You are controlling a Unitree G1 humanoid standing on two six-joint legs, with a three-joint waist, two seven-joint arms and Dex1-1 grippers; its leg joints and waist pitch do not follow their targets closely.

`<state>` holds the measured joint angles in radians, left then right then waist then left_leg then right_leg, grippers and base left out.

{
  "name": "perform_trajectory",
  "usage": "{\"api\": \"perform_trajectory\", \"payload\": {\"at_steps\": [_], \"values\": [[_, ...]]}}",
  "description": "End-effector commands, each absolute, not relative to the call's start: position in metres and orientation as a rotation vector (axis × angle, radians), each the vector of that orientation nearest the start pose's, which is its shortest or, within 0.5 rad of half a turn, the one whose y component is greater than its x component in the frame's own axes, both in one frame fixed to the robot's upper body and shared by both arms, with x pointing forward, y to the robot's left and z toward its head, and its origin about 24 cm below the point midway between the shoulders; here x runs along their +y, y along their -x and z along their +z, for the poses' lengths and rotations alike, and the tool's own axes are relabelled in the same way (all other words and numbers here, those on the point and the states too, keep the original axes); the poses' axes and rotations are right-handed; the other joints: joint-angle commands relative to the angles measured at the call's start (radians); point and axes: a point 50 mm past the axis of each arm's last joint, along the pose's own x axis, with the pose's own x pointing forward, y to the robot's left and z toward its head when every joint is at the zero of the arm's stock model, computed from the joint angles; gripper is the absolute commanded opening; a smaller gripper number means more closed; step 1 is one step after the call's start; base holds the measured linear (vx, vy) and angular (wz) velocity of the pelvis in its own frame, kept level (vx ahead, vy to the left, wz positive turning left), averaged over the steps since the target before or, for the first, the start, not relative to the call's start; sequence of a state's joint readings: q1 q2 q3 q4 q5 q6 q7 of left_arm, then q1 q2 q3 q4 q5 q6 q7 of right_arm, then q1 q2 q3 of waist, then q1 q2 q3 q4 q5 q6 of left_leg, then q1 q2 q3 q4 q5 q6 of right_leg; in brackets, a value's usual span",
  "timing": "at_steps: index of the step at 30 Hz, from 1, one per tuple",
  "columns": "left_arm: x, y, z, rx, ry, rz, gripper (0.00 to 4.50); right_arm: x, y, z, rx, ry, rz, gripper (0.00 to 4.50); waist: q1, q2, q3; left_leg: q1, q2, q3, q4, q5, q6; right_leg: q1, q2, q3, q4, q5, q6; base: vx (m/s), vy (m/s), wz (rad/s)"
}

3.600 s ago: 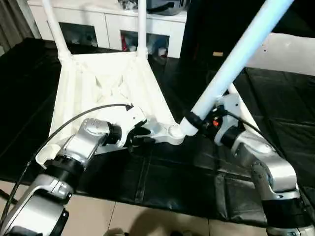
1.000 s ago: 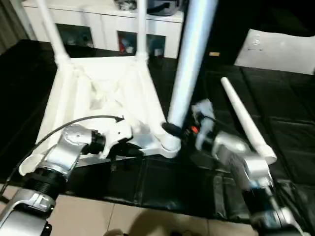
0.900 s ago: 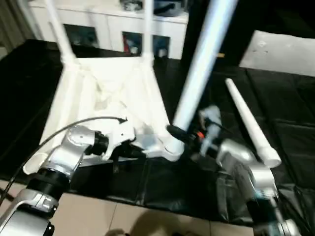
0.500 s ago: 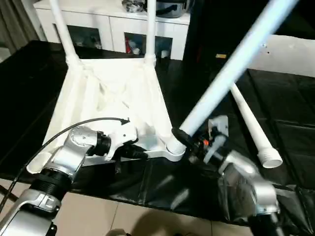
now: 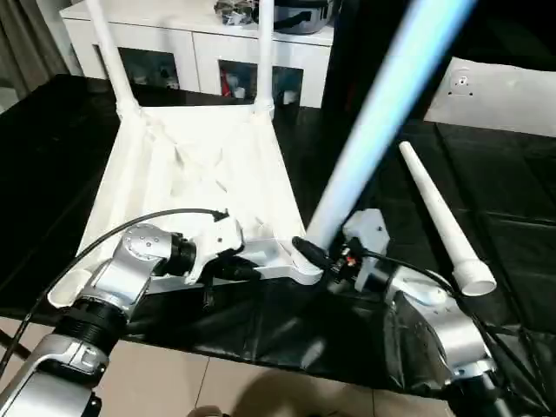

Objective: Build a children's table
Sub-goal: Insert table leg to table base

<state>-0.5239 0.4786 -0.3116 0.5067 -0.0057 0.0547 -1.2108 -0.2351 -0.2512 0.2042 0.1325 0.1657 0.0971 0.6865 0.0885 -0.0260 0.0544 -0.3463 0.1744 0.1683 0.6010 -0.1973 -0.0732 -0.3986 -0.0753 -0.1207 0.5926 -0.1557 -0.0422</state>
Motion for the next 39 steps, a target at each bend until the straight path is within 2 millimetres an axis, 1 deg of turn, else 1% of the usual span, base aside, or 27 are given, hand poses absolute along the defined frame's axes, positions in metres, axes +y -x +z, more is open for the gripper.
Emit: {"api": "perform_trajectory", "payload": {"at_steps": [1,3,4,6,8,10,11,13,14,15,16,17,18,19,22,25,28,29,30,31,33,34,35,36,37,38,39], "values": [[0.158,-0.311,0.065,0.366,-0.484,-1.304,0.0,-0.119,-0.27,0.028,0.237,0.139,0.906,1.9,-0.003,0.002,-0.056,0.004,0.053,-0.022,-0.077,-0.245,0.037,0.046,-0.091,0.06,-0.106,-0.534,-0.033,0.0,0.0,0.0],[0.156,-0.309,0.065,0.37,-0.494,-1.346,0.0,-0.117,-0.271,0.026,0.264,0.117,0.957,1.9,-0.005,0.001,-0.055,0.005,0.052,-0.022,-0.076,-0.255,0.04,0.046,-0.092,0.058,-0.108,-0.546,-0.034,0.0,0.0,0.0],[0.155,-0.308,0.066,0.37,-0.496,-1.362,0.0,-0.116,-0.271,0.026,0.268,0.106,0.97,1.9,-0.005,0.003,-0.051,0.004,0.052,-0.022,-0.077,-0.259,0.043,0.044,-0.092,0.06,-0.11,-0.547,-0.033,0.0,0.0,0.0],[0.153,-0.307,0.066,0.374,-0.503,-1.387,0.0,-0.115,-0.272,0.026,0.27,0.084,0.998,1.9,-0.006,0.003,-0.051,0.005,0.053,-0.024,-0.078,-0.264,0.045,0.045,-0.092,0.059,-0.11,-0.544,-0.035,0.0,0.0,0.0],[0.151,-0.307,0.066,0.381,-0.522,-1.421,0.0,-0.113,-0.271,0.025,0.276,0.062,1.047,1.9,-0.007,0.0,-0.045,0.001,0.054,-0.024,-0.082,-0.263,0.049,0.045,-0.091,0.062,-0.105,-0.511,-0.046,0.0,0.0,0.0],[0.15,-0.307,0.067,0.382,-0.528,-1.429,0.0,-0.113,-0.271,0.025,0.278,0.059,1.06,1.9,-0.007,0.0,-0.048,0.001,0.056,-0.024,-0.083,-0.249,0.051,0.046,-0.09,0.064,-0.101,-0.488,-0.053,0.0,0.0,0.0],[0.149,-0.306,0.067,0.385,-0.537,-1.452,0.0,-0.112,-0.268,0.024,0.286,0.055,1.091,1.9,-0.007,0.0,-0.041,0.002,0.057,-0.023,-0.084,-0.248,0.055,0.042,-0.089,0.066,-0.101,-0.475,-0.059,0.0,0.0,0.0],[0.146,-0.306,0.067,0.39,-0.554,-1.482,0.0,-0.11,-0.264,0.021,0.302,0.059,1.15,1.9,-0.005,-0.001,-0.038,0.001,0.056,-0.023,-0.086,-0.243,0.061,0.045,-0.089,0.066,-0.098,-0.455,-0.067,0.0,0.0,0.0],[0.145,-0.306,0.068,0.392,-0.562,-1.495,0.0,-0.109,-0.262,0.02,0.309,0.062,1.178,1.9,-0.005,0.0,-0.036,0.002,0.057,-0.022,-0.086,-0.246,0.065,0.044,-0.087,0.067,-0.098,-0.447,-0.071,0.0,0.0,0.0],[0.145,-0.306,0.068,0.399,-0.569,-1.505,0.0,-0.108,-0.259,0.018,0.322,0.071,1.214,1.9,-0.003,0.006,-0.031,0.002,0.057,-0.023,-0.088,-0.247,0.066,0.043,-0.087,0.068,-0.098,-0.44,-0.075,0.0,0.0,0.0],[0.144,-0.307,0.068,0.4,-0.571,-1.507,0.0,-0.108,-0.258,0.018,0.324,0.073,1.221,1.9,-0.004,0.003,-0.032,0.002,0.057,-0.022,-0.088,-0.246,0.068,0.044,-0.085,0.067,-0.099,-0.434,-0.076,0.0,0.0,0.0],[0.145,-0.308,0.068,0.411,-0.584,-1.515,0.0,-0.107,-0.255,0.016,0.336,0.088,1.254,1.9,-0.002,0.01,-0.026,0.001,0.058,-0.025,-0.092,-0.246,0.067,0.044,-0.086,0.066,-0.097,-0.418,-0.086,0.0,0.0,0.0],[0.145,-0.308,0.069,0.416,-0.592,-1.518,0.0,-0.106,-0.255,0.016,0.34,0.094,1.265,1.9,-0.003,0.007,-0.028,0.002,0.06,-0.025,-0.092,-0.25,0.066,0.046,-0.085,0.066,-0.096,-0.411,-0.089,0.0,0.0,0.0],[0.147,-0.309,0.068,0.424,-0.603,-1.512,0.0,-0.105,-0.254,0.015,0.341,0.1,1.276,1.9,-0.004,0.008,-0.024,0.002,0.061,-0.026,-0.094,-0.255,0.064,0.045,-0.086,0.067,-0.095,-0.399,-0.096,0.0,0.0,0.0],[0.153,-0.313,0.068,0.447,-0.628,-1.478,0.0,-0.102,-0.255,0.015,0.339,0.102,1.288,1.9,-0.006,0.007,-0.02,0.004,0.059,-0.027,-0.095,-0.283,0.06,0.046,-0.087,0.065,-0.1,-0.438,-0.092,0.0,0.0,0.0],[0.156,-0.316,0.069,0.451,-0.624,-1.443,0.0,-0.101,-0.257,0.016,0.333,0.101,1.282,1.9,-0.009,0.007,-0.012,0.006,0.057,-0.029,-0.096,-0.305,0.053,0.045,-0.091,0.064,-0.108,-0.513,-0.076,0.0,0.0,0.0],[0.16,-0.318,0.069,0.452,-0.606,-1.4,0.0,-0.101,-0.259,0.016,0.33,0.091,1.253,1.9,-0.011,0.01,-0.001,0.016,0.056,-0.03,-0.097,-0.346,0.049,0.04,-0.092,0.059,-0.121,-0.592,-0.056,0.0,0.0,0.0],[0.162,-0.317,0.07,0.451,-0.592,-1.385,0.0,-0.101,-0.26,0.016,0.331,0.087,1.239,1.9,-0.013,0.01,0.002,0.024,0.054,-0.032,-0.097,-0.375,0.043,0.039,-0.092,0.054,-0.13,-0.639,-0.041,0.0,0.0,0.0],[0.162,-0.317,0.07,0.451,-0.592,-1.385,0.0,-0.101,-0.26,0.016,0.331,0.087,1.239,1.9,-0.015,0.011,0.005,0.029,0.054,-0.034,-0.098,-0.392,0.037,0.038,-0.095,0.053,-0.137,-0.671,-0.031,0.0,0.0,0.0],[0.165,-0.316,0.072,0.431,-0.547,-1.329,0.0,-0.102,-0.264,0.015,0.328,0.083,1.175,1.9,-0.016,0.014,0.005,0.028,0.055,-0.037,-0.1,-0.395,0.032,0.041,-0.096,0.054,-0.133,-0.667,-0.03,0.0,0.0,0.0],[0.169,-0.313,0.076,0.405,-0.494,-1.237,0.0,-0.103,-0.271,0.014,0.316,0.07,1.072,1.9,-0.023,0.015,0.008,0.025,0.06,-0.041,-0.105,-0.415,0.018,0.04,-0.096,0.052,-0.129,-0.659,-0.043,0.0,0.0,0.0],[0.169,-0.311,0.077,0.397,-0.476,-1.206,0.0,-0.103,-0.274,0.014,0.313,0.063,1.034,1.9,-0.028,0.014,0.008,0.029,0.059,-0.041,-0.104,-0.427,0.014,0.038,-0.096,0.051,-0.131,-0.672,-0.039,0.0,0.0,0.0],[0.169,-0.304,0.079,0.392,-0.444,-1.164,0.0,-0.104,-0.28,0.014,0.31,0.038,0.956,1.9,-0.042,0.01,0.011,0.031,0.057,-0.045,-0.1,-0.453,0.008,0.036,-0.097,0.044,-0.135,-0.717,-0.029,0.0,0.0,0.0],[0.168,-0.3,0.079,0.386,-0.427,-1.145,0.0,-0.105,-0.282,0.014,0.309,0.027,0.922,1.9,-0.046,0.013,0.016,0.03,0.054,-0.047,-0.099,-0.461,0.011,0.034,-0.095,0.038,-0.141,-0.739,-0.02,0.0,0.0,0.0],[0.167,-0.299,0.079,0.385,-0.422,-1.141,0.0,-0.105,-0.283,0.014,0.308,0.024,0.913,1.9,-0.057,0.015,0.018,0.03,0.052,-0.05,-0.096,-0.478,0.008,0.036,-0.095,0.029,-0.149,-0.768,-0.003,0.0,0.0,0.0],[0.161,-0.292,0.08,0.374,-0.383,-1.101,0.0,-0.104,-0.288,0.014,0.305,0.0,0.845,1.9,-0.061,0.015,0.021,0.032,0.051,-0.051,-0.096,-0.486,0.011,0.035,-0.092,0.025,-0.156,-0.776,0.005,0.0,0.0,0.0],[0.154,-0.286,0.081,0.363,-0.352,-1.071,0.0,-0.103,-0.294,0.014,0.302,-0.018,0.785,1.9,-0.076,0.007,0.02,0.01,0.057,-0.057,-0.104,-0.471,0.01,0.053,-0.097,0.022,-0.147,-0.73,-0.007,0.0,0.0,0.0]]}}
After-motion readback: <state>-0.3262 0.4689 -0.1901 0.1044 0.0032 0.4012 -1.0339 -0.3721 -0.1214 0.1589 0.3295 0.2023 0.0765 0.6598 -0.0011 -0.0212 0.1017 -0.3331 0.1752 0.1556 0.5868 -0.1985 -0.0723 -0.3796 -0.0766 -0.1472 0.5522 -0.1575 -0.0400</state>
